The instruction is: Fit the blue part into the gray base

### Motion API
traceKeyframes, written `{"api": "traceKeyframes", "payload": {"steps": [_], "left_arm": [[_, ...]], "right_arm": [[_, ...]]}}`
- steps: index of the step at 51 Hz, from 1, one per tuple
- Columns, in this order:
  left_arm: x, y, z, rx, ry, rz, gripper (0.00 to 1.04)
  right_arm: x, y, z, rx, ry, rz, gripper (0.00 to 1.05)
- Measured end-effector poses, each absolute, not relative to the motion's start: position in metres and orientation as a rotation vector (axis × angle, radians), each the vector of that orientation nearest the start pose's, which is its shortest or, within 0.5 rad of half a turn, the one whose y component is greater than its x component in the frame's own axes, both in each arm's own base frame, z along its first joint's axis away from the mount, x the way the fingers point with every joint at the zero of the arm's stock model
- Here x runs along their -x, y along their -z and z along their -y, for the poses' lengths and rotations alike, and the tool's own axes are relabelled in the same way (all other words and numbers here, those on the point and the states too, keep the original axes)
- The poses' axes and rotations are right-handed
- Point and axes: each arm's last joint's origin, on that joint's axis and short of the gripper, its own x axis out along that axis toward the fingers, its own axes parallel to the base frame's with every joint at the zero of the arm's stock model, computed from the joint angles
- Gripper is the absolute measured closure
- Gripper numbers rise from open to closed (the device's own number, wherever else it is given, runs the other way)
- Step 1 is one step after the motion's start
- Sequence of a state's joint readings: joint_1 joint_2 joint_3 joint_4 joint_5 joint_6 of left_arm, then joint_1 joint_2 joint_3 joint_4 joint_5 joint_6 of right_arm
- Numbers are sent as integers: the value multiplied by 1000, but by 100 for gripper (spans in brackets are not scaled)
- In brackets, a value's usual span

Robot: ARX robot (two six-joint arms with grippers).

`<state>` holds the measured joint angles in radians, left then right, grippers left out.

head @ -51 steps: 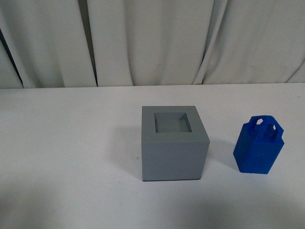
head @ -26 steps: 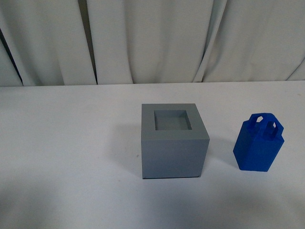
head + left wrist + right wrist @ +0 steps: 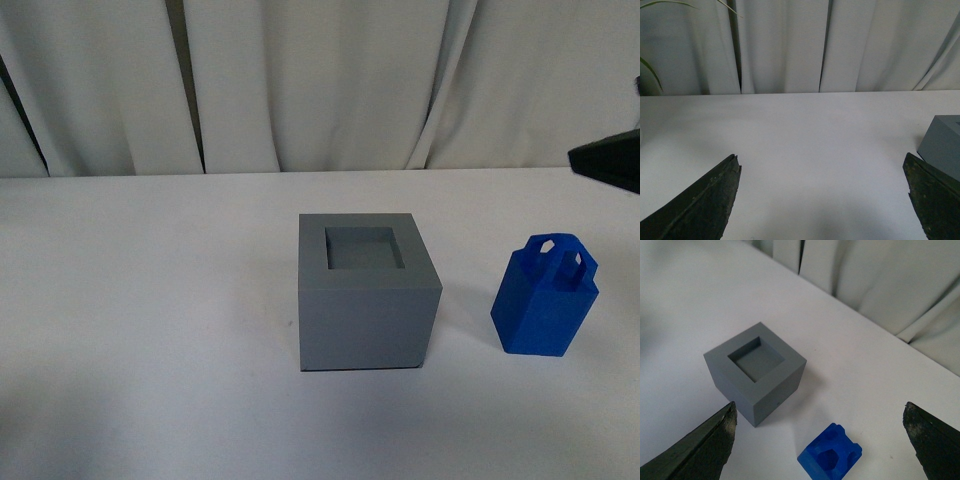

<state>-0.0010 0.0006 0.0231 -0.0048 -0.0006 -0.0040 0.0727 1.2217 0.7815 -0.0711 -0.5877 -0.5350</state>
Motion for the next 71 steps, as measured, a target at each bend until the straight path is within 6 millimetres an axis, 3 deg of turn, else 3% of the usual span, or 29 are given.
{"api": "traceKeyframes", "payload": {"steps": [15,23,41,71], "left_arm": [[-96,-171,0,4,1,18,6],[-96,-171,0,4,0,18,6],[-96,-171,0,4,0,18,6],[-96,-171,0,4,0,18,6]], "right_arm": [[-321,-266,-41,624,-996,-541,7],[-341,-260,-48,734,-1101,-664,7],[-369,-230,-51,963,-1155,-855,7],[-388,-215,-75,1087,-1191,-962,7]]}}
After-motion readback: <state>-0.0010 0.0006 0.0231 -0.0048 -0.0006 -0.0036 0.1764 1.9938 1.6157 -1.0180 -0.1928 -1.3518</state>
